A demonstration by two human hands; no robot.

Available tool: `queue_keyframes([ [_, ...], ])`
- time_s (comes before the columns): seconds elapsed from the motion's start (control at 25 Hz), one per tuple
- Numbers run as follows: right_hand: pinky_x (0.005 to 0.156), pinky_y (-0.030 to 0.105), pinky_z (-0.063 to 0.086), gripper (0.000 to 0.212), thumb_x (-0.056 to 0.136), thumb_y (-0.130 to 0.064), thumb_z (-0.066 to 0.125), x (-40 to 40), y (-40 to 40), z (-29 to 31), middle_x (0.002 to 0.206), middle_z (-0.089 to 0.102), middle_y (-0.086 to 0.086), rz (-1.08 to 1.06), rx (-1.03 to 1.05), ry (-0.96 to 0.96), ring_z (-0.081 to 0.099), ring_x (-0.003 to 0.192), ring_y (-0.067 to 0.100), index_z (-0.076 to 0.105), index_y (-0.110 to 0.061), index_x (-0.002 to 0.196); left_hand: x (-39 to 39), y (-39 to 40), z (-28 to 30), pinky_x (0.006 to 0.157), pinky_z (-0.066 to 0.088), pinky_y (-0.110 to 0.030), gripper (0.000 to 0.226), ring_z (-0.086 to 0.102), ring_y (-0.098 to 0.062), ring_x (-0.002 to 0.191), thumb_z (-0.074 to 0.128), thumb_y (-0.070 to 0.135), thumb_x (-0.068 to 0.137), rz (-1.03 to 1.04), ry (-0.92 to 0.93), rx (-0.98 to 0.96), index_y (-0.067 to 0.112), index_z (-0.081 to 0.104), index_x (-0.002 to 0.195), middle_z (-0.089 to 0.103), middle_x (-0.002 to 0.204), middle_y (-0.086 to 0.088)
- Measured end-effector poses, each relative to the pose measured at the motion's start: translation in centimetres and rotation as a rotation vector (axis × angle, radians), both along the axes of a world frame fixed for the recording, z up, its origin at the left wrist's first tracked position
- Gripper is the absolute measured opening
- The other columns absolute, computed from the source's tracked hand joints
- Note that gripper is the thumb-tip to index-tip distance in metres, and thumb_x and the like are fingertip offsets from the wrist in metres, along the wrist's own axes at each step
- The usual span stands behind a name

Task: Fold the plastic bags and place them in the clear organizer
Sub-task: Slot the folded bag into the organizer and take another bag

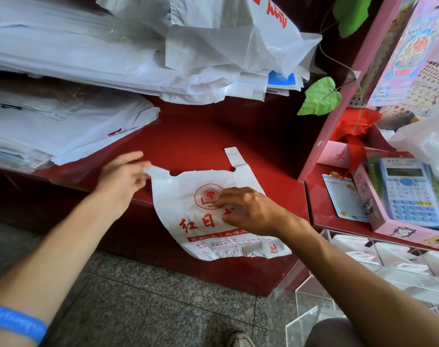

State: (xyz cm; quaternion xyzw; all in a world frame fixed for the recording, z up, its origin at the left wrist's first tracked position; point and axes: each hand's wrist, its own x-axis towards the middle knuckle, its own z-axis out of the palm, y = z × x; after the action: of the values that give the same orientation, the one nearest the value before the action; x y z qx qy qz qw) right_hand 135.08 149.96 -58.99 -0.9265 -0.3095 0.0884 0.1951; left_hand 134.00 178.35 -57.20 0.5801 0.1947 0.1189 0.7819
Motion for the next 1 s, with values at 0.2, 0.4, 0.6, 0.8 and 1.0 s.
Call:
queue_keyframes([
  [0.2,0.115,0.039,0.037,0.041,0.092,-0.036,0.064,0.1,0.1,-0.1,0.149,0.045,-0.009,0.007,-0.004,-0.004,0.038,0.138,0.012,0.059,-0.03,0.133,-0.2,0.1,1.3,0.091,0.054,-0.035,0.038,0.059,-0.025,0.114,0.045,-0.002,0.094,0.078,-0.209,-0.318,0.021,0.06,0.121,0.055,0.119,-0.004],
  [0.4,0.119,0.039,0.029,0.046,0.097,-0.039,0.057,0.0,-0.1,-0.2,0.155,0.038,-0.009,-0.008,-0.019,-0.008,0.03,0.144,0.012,0.051,-0.031,0.142,-1.2,-1.0,-1.6,0.067,0.048,-0.022,0.016,0.062,-0.006,0.075,0.066,0.009,0.085,-0.119,-0.02,1.003,0.025,0.069,0.085,0.067,0.082,0.011],
  [0.6,0.124,0.043,0.007,0.058,0.103,-0.05,0.035,0.7,0.0,-0.9,0.165,0.012,-0.008,-0.057,-0.176,-0.046,0.005,0.152,0.014,0.021,-0.033,0.156,-3.4,-5.4,-1.1,0.079,0.049,-0.03,0.008,0.057,-0.002,0.086,0.061,0.029,0.091,-0.6,-0.341,1.478,0.026,0.069,0.091,0.064,0.091,0.016],
  [0.8,0.118,0.042,0.018,0.064,0.099,-0.051,0.042,0.4,-0.2,-0.1,0.162,0.021,0.0,-0.163,-0.196,-0.189,0.017,0.148,0.024,0.025,-0.025,0.155,-3.5,-7.5,-1.6,0.114,0.025,-0.024,0.066,0.031,-0.007,0.141,0.046,0.061,0.094,-0.767,-0.151,1.591,0.019,0.047,0.145,0.037,0.153,0.009],
  [1.0,0.099,0.041,0.042,0.049,0.094,-0.056,0.05,-0.5,-0.7,0.8,0.132,0.055,-0.002,-0.082,-0.116,-0.169,0.053,0.12,0.022,0.056,-0.022,0.129,-2.6,-6.9,-3.0,0.121,-0.01,-0.044,0.114,-0.022,-0.019,0.149,0.034,0.088,0.077,-0.748,0.119,1.775,0.019,-0.009,0.157,-0.025,0.162,-0.003],
])
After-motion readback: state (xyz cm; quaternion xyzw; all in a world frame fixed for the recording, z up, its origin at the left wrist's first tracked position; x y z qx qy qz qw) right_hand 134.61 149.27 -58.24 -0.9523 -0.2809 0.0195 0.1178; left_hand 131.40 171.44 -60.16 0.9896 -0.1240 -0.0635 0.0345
